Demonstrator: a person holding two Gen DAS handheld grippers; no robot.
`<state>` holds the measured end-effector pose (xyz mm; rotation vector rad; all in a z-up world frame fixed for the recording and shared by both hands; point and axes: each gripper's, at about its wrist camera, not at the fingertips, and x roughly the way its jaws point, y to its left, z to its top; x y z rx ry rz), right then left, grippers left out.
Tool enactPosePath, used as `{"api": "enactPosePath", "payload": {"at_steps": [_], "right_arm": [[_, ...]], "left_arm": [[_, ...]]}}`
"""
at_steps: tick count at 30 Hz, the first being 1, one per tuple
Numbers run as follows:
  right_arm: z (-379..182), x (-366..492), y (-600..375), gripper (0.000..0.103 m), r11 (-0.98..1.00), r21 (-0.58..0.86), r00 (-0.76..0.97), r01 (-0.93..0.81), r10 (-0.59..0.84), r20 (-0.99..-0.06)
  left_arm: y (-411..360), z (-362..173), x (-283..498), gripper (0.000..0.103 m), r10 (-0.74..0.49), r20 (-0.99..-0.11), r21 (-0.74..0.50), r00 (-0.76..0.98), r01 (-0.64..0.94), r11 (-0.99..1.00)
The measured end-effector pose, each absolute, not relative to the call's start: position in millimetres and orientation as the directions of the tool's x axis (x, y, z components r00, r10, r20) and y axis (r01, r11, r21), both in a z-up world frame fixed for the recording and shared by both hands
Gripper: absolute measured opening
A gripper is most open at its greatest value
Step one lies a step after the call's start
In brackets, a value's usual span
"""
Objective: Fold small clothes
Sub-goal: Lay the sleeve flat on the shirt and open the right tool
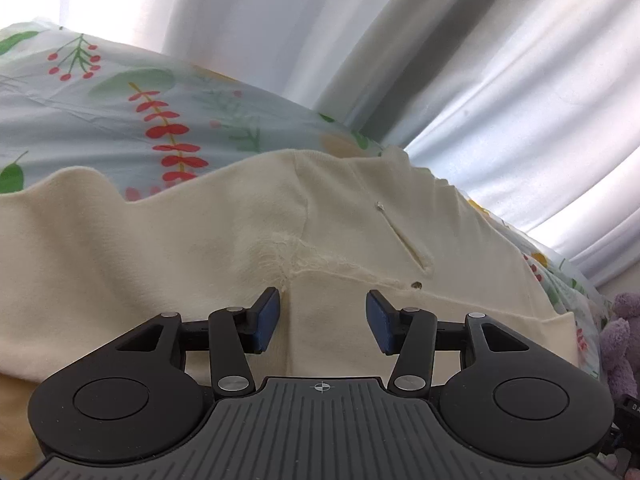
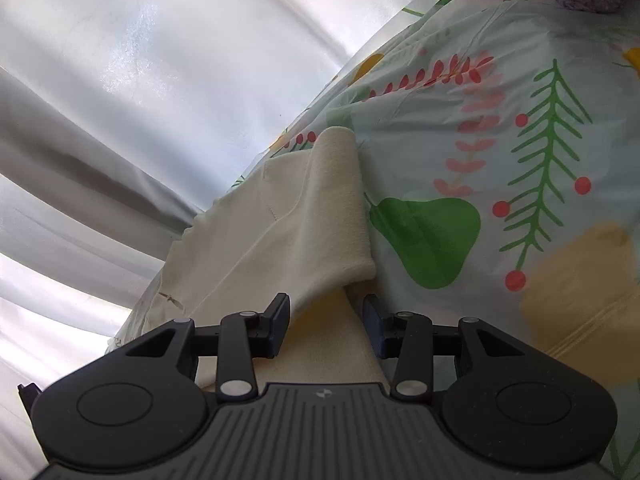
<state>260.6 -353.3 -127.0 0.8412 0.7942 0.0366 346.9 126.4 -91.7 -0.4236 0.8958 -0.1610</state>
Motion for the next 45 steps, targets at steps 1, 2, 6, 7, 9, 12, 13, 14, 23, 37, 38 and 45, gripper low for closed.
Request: {"api": "enactPosePath", "payload": {"at_steps": [1,2,6,7,9,12,13,14,23,37,38,45], "right_arm": [[-129,262,-353,0.041,0.681,0.681,0.718,0.27,0.329,-0.614],[-132,264,-352,0.041,0.673,0.687,0.715,0.275,0.334,-0.614],[-138,264,-356,0.04,0.628,0.721,0.724,0.292,0.348,-0.596],[-139,264,-358,0.04,0.618,0.727,0.727,0.298,0.347,-0.593],[-139,265,-360,0.039,0.612,0.73,0.732,0.306,0.339,-0.591],[-134,268,-360,0.033,0.621,0.724,0.737,0.299,0.332,-0.589],[-131,270,-359,0.03,0.628,0.722,0.739,0.29,0.332,-0.586],[-128,271,-357,0.022,0.645,0.71,0.739,0.283,0.325,-0.59],[-107,288,-309,0.008,0.919,0.339,0.695,0.204,0.108,-0.711],[-101,324,-224,0.021,0.987,0.134,0.697,-0.087,0.156,-0.7],[-108,328,-219,0.021,0.989,0.114,0.676,-0.091,0.145,-0.722],[-113,334,-212,0.021,0.993,-0.05,0.713,-0.106,0.041,-0.7]], "left_arm": [[125,-91,348,0.048,-0.302,-0.725,-0.415,0.619,-0.043,0.909],[124,-91,348,0.034,-0.297,-0.729,-0.413,0.616,-0.05,0.91],[119,-96,351,0.006,-0.303,-0.747,-0.422,0.592,-0.07,0.904],[117,-94,351,0.006,-0.293,-0.744,-0.41,0.601,-0.064,0.91],[116,-86,347,0.005,-0.284,-0.725,-0.402,0.627,-0.052,0.914],[123,-69,343,0.005,-0.275,-0.683,-0.416,0.677,-0.052,0.908],[127,-62,343,0.005,-0.27,-0.667,-0.425,0.695,-0.057,0.903],[130,-58,343,0.005,-0.257,-0.656,-0.424,0.709,-0.064,0.904],[130,-73,344,0.006,-0.192,-0.729,-0.297,0.657,-0.051,0.953],[115,-83,346,0.019,-0.17,-0.745,-0.265,0.645,-0.053,0.963],[114,-84,347,0.019,-0.156,-0.75,-0.248,0.643,-0.054,0.967],[110,-88,346,0.017,-0.118,-0.752,-0.202,0.648,-0.056,0.978]]}}
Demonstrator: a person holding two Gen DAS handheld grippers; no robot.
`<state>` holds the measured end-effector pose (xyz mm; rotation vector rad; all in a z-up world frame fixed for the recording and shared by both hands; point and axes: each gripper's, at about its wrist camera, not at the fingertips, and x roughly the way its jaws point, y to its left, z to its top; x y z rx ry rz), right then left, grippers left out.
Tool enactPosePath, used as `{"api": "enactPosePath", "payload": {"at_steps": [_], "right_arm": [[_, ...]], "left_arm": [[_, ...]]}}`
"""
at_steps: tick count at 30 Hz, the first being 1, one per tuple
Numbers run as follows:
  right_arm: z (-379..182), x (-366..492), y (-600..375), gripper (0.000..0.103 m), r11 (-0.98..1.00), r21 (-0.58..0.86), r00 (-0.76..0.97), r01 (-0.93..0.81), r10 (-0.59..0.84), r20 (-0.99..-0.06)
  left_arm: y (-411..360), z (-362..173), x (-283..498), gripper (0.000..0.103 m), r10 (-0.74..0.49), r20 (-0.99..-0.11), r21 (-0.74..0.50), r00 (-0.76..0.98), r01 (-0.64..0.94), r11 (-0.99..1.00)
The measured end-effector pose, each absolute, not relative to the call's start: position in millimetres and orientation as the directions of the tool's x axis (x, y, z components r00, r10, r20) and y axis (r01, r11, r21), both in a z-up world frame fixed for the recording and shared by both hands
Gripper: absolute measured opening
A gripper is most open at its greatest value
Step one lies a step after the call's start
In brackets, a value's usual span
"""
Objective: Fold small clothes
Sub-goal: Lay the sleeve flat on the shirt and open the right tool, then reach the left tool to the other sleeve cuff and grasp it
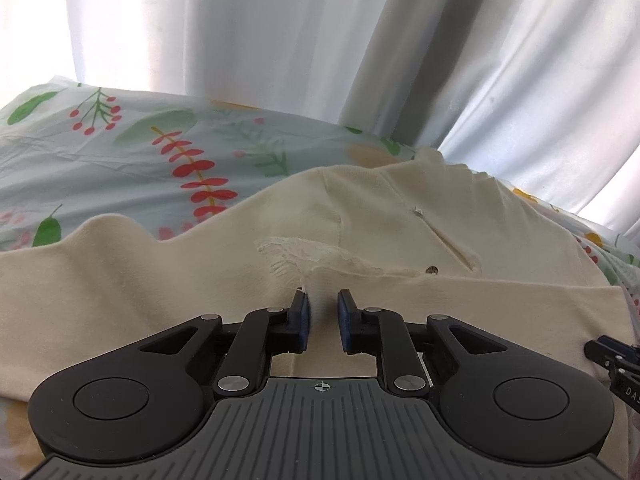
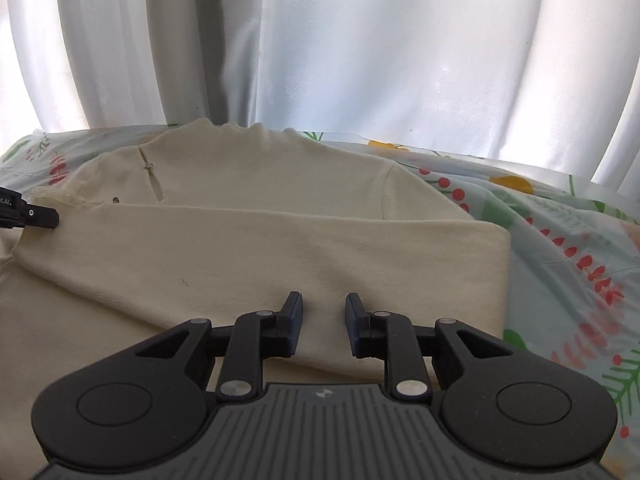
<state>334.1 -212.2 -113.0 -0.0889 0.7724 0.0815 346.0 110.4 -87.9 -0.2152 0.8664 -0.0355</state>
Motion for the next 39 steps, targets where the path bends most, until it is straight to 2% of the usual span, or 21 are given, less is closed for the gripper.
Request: {"api": "enactPosePath", "payload": {"at_steps": [11,13,15,20,23,25,27,29,30,32,35,39], "right_arm": [[-107,339,-212,0.02,0.993,-0.067,0.696,-0.092,0.016,-0.718],[-98,328,-204,0.02,0.989,-0.024,0.711,-0.144,0.086,-0.698],[-95,318,-191,0.02,0.98,0.003,0.716,-0.201,0.149,-0.682],[-112,325,-174,0.02,0.979,-0.015,0.684,-0.205,0.132,-0.717],[-113,329,-174,0.021,0.982,-0.032,0.699,-0.184,0.108,-0.707],[-115,332,-177,0.024,0.985,-0.032,0.705,-0.168,0.097,-0.703],[-112,331,-182,0.024,0.99,-0.005,0.695,-0.141,0.096,-0.713],[-107,325,-187,0.024,0.991,0.042,0.678,-0.125,0.117,-0.725],[-104,319,-190,0.024,0.989,0.071,0.676,-0.126,0.139,-0.724],[-100,303,-195,0.024,0.984,0.126,0.677,-0.124,0.177,-0.714],[-98,277,-202,0.024,0.975,0.189,0.666,-0.118,0.219,-0.713],[-97,256,-207,0.024,0.973,0.205,0.656,-0.111,0.226,-0.72]], "left_arm": [[108,-85,343,0.019,-0.11,-0.765,-0.184,0.634,-0.051,0.982],[108,-76,332,0.025,-0.161,-0.745,-0.222,0.647,-0.014,0.975],[104,-72,323,0.045,-0.185,-0.727,-0.233,0.661,0.016,0.972],[97,-88,327,0.051,-0.161,-0.758,-0.213,0.632,-0.006,0.977],[109,-89,325,0.055,-0.193,-0.729,-0.272,0.657,-0.02,0.962],[120,-87,322,0.058,-0.218,-0.715,-0.335,0.664,-0.053,0.941],[131,-83,316,0.071,-0.211,-0.722,-0.362,0.659,-0.1,0.927],[148,-75,302,0.076,-0.208,-0.7,-0.396,0.684,-0.129,0.909],[159,-72,293,0.083,-0.197,-0.685,-0.412,0.701,-0.151,0.899],[183,-67,272,0.091,-0.129,-0.669,-0.417,0.732,-0.226,0.88],[231,-67,240,0.091,0.005,-0.678,-0.412,0.735,-0.385,0.826],[303,-75,196,0.09,0.107,-0.658,-0.525,0.746,-0.555,0.645]]}}
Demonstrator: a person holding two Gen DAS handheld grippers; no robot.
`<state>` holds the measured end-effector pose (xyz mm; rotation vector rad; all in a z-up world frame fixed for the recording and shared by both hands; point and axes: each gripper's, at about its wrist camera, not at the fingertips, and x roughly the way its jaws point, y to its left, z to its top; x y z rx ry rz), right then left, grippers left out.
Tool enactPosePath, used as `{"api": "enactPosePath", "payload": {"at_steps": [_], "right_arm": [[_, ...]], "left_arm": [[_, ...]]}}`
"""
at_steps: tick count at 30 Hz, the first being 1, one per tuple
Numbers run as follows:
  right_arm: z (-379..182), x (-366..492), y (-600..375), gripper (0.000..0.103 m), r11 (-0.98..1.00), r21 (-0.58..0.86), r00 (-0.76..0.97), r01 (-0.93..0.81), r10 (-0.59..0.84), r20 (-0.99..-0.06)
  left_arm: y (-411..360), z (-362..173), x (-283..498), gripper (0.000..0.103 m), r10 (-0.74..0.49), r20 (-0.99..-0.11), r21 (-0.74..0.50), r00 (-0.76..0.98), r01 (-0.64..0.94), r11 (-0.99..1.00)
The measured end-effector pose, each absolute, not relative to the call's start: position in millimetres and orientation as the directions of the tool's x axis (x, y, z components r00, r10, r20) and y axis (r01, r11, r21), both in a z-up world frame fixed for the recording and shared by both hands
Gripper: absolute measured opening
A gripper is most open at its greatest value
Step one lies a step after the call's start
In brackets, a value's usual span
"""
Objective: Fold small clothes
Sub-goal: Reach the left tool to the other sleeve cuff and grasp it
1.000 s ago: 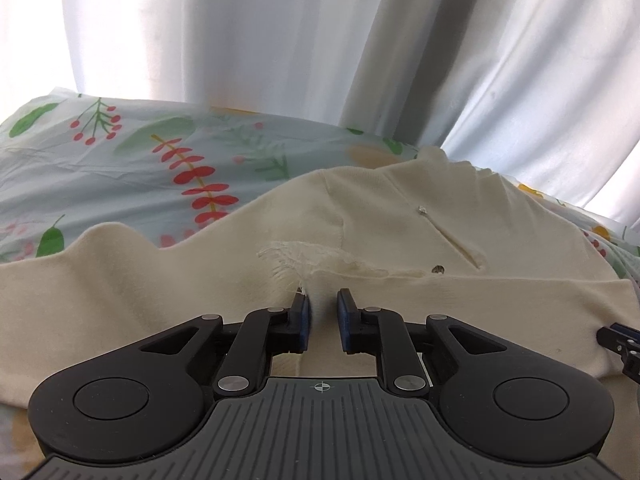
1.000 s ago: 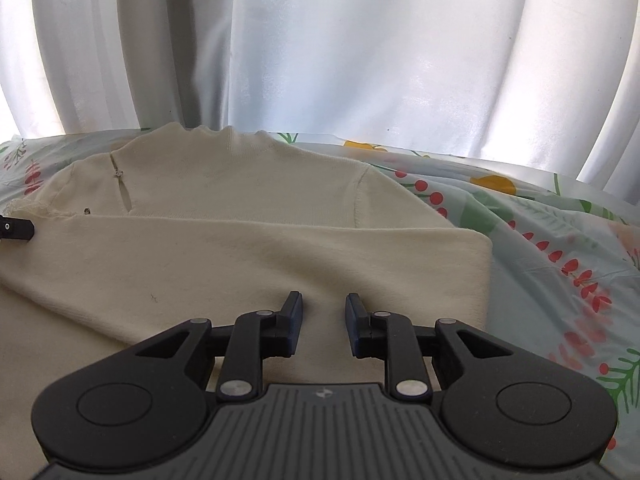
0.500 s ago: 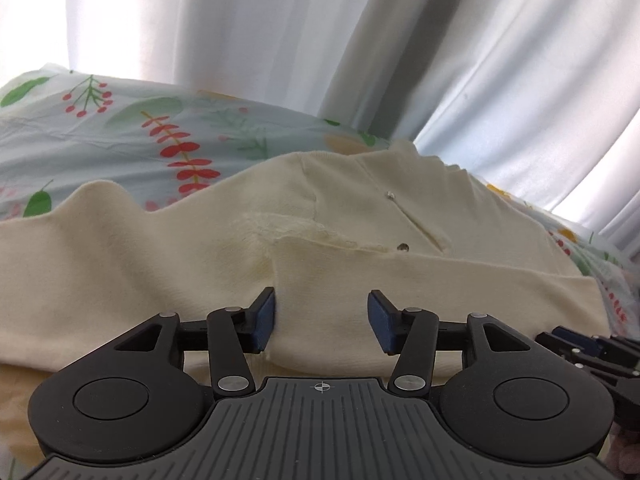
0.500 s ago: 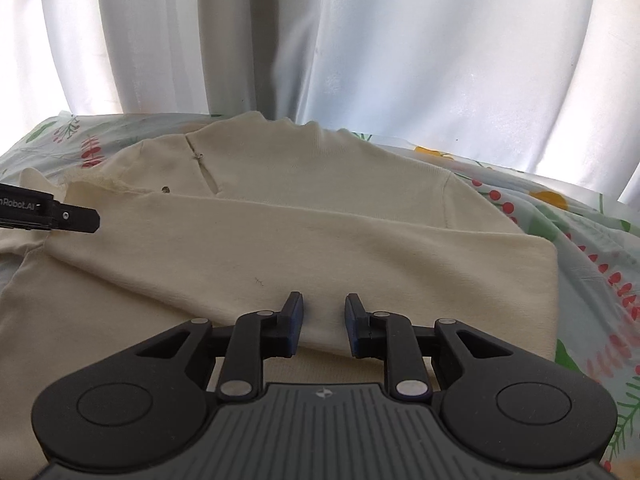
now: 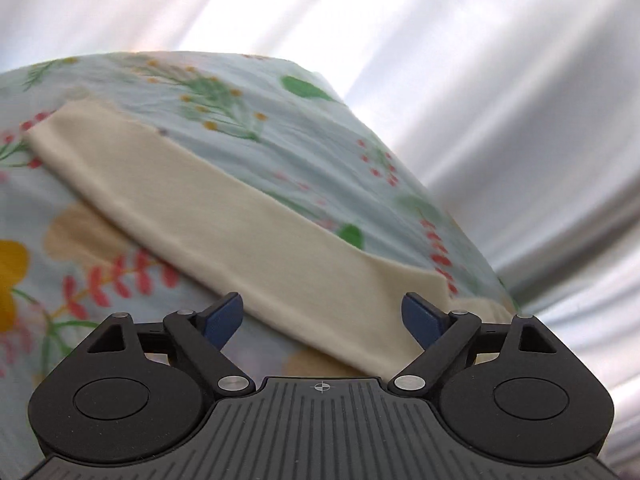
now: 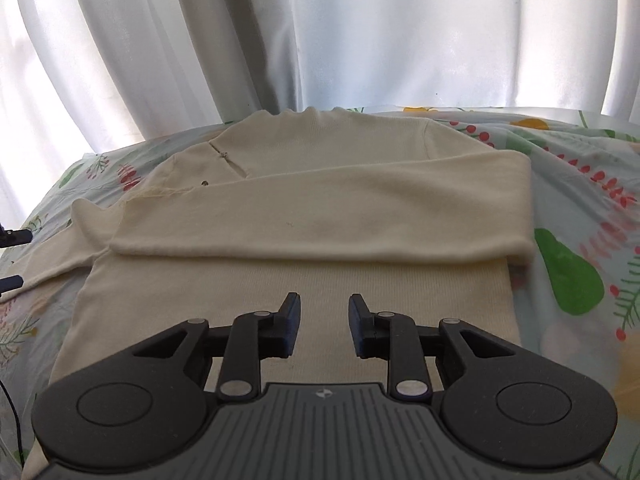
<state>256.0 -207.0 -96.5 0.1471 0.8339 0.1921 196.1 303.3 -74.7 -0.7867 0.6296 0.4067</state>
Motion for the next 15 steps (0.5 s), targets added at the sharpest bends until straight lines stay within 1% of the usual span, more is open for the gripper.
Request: {"api": "enactPosePath", "payload": {"at_steps": [4,5,6,7,10,11,13,15], "right_arm": [[-88,248,-210,0.024,0.972,0.208,0.669,-0.109,0.227,-0.708],[-86,248,-210,0.024,0.973,0.205,0.671,-0.108,0.224,-0.707],[-85,249,-210,0.024,0.974,0.201,0.673,-0.107,0.219,-0.706],[-84,249,-209,0.024,0.974,0.199,0.676,-0.105,0.217,-0.704],[-81,249,-208,0.024,0.973,0.207,0.679,-0.102,0.22,-0.7],[-80,249,-207,0.024,0.972,0.211,0.679,-0.102,0.223,-0.699],[-78,247,-206,0.024,0.972,0.213,0.68,-0.103,0.226,-0.698],[-77,246,-204,0.024,0.972,0.206,0.681,-0.11,0.225,-0.697]], "left_arm": [[358,-92,158,0.086,0.224,-0.671,-0.601,0.707,-0.696,0.394],[367,-97,150,0.081,0.231,-0.668,-0.626,0.707,-0.702,0.339],[374,-100,143,0.078,0.234,-0.643,-0.667,0.729,-0.683,0.297],[383,-103,139,0.077,0.231,-0.633,-0.694,0.739,-0.674,0.254],[398,-109,135,0.072,0.234,-0.601,-0.744,0.765,-0.641,0.187],[403,-113,134,0.065,0.237,-0.592,-0.759,0.771,-0.631,0.159],[411,-122,131,0.062,0.242,-0.559,-0.8,0.793,-0.592,0.093],[421,-130,128,0.054,0.253,-0.536,-0.829,0.806,-0.559,0.026]]}}
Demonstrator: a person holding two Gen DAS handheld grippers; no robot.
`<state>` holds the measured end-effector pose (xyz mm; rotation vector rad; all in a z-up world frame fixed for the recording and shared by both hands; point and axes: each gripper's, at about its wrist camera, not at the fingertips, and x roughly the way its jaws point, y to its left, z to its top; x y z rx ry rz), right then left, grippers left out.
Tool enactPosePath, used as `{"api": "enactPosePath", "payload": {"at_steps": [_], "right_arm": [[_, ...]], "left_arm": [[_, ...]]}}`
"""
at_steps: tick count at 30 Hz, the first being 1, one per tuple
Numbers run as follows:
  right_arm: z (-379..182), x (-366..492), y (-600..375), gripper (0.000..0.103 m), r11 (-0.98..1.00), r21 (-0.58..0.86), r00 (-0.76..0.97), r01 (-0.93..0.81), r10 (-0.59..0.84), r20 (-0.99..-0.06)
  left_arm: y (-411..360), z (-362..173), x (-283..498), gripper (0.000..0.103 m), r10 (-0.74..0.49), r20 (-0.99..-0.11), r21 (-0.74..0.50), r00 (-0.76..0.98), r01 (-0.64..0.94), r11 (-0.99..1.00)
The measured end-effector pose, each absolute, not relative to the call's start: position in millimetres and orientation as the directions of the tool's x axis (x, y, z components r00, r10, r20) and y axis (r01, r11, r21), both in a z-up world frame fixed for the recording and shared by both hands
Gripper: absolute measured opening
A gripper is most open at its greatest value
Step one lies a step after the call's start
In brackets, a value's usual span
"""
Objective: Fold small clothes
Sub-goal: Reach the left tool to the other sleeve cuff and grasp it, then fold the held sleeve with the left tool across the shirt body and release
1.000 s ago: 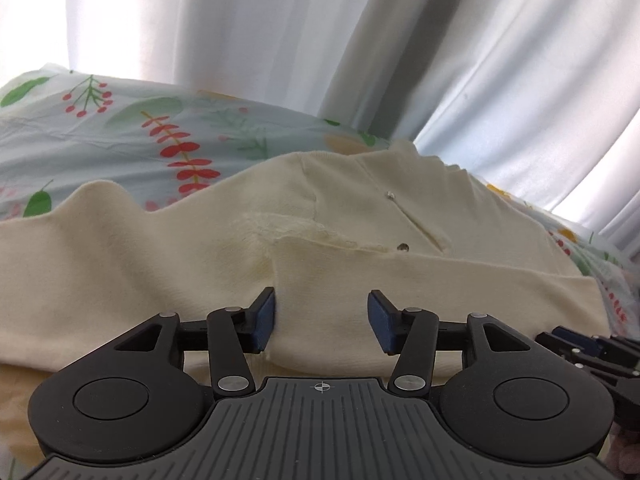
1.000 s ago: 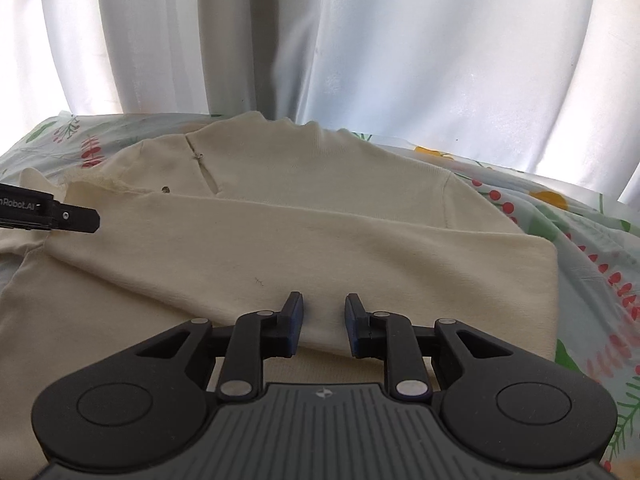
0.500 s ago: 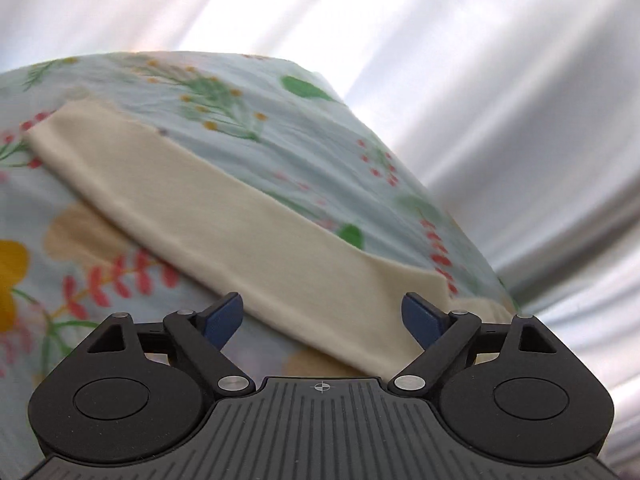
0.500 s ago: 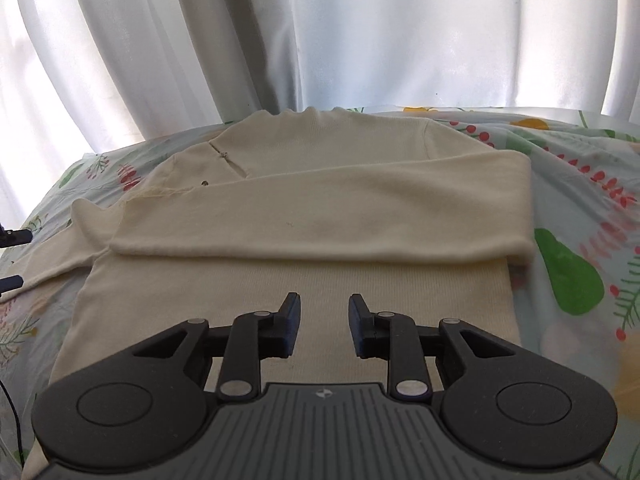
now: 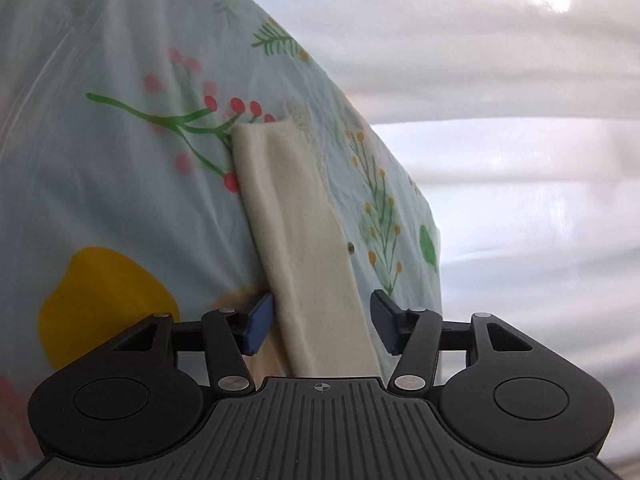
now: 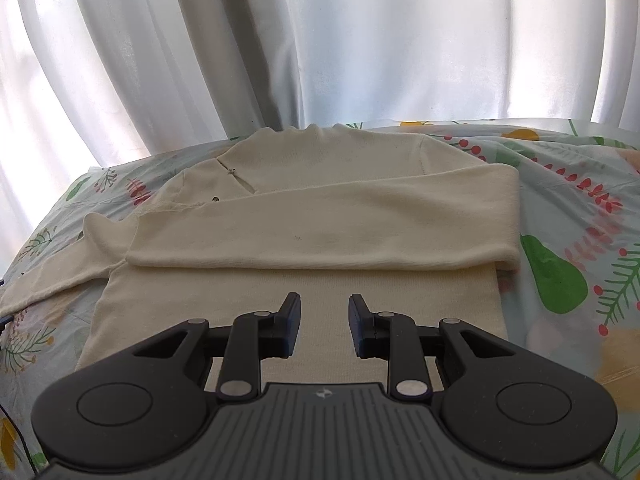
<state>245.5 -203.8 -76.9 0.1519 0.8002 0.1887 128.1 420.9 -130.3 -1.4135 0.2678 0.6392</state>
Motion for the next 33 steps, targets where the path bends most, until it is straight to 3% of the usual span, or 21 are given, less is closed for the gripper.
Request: {"api": "enactPosePath", "payload": {"at_steps": [4,8,12,17,20,23,26,28,29,30,33], "right_arm": [[-76,246,-203,0.025,0.974,0.199,0.681,-0.108,0.218,-0.699],[-76,248,-204,0.025,0.974,0.207,0.682,-0.093,0.213,-0.699],[-77,248,-203,0.025,0.975,0.205,0.681,-0.09,0.211,-0.701],[-78,250,-206,0.025,0.974,0.212,0.682,-0.084,0.211,-0.7],[-79,250,-209,0.025,0.972,0.222,0.684,-0.079,0.215,-0.697],[-79,249,-212,0.025,0.97,0.23,0.69,-0.076,0.218,-0.691],[-78,247,-215,0.025,0.967,0.246,0.696,-0.069,0.223,-0.683],[-78,246,-218,0.025,0.964,0.257,0.698,-0.066,0.229,-0.679],[-77,246,-219,0.025,0.963,0.263,0.699,-0.067,0.233,-0.676],[-77,246,-220,0.025,0.961,0.268,0.698,-0.068,0.238,-0.676],[-74,248,-222,0.025,0.951,0.297,0.693,-0.08,0.267,-0.67]], "left_arm": [[437,-138,128,0.039,0.272,-0.528,-0.839,0.804,-0.544,-0.021],[447,-139,130,0.01,0.297,-0.552,-0.819,0.779,-0.574,-0.014],[445,-137,133,0.009,0.316,-0.55,-0.808,0.773,-0.588,0.031],[415,-99,154,0.008,0.342,-0.489,-0.77,0.803,-0.581,0.264],[376,-67,184,0.008,0.265,-0.419,-0.736,0.868,-0.496,0.461],[307,-34,219,0.008,0.115,-0.366,-0.652,0.923,-0.343,0.676],[226,-14,246,0.009,-0.059,-0.352,-0.546,0.934,-0.154,0.823],[174,-14,259,0.026,-0.183,-0.371,-0.501,0.91,-0.03,0.865],[155,-17,263,0.047,-0.237,-0.388,-0.493,0.891,0.017,0.87],[136,-22,266,0.055,-0.276,-0.409,-0.483,0.87,0.05,0.874],[109,-38,265,0.058,-0.304,-0.472,-0.468,0.828,0.056,0.882]]}}
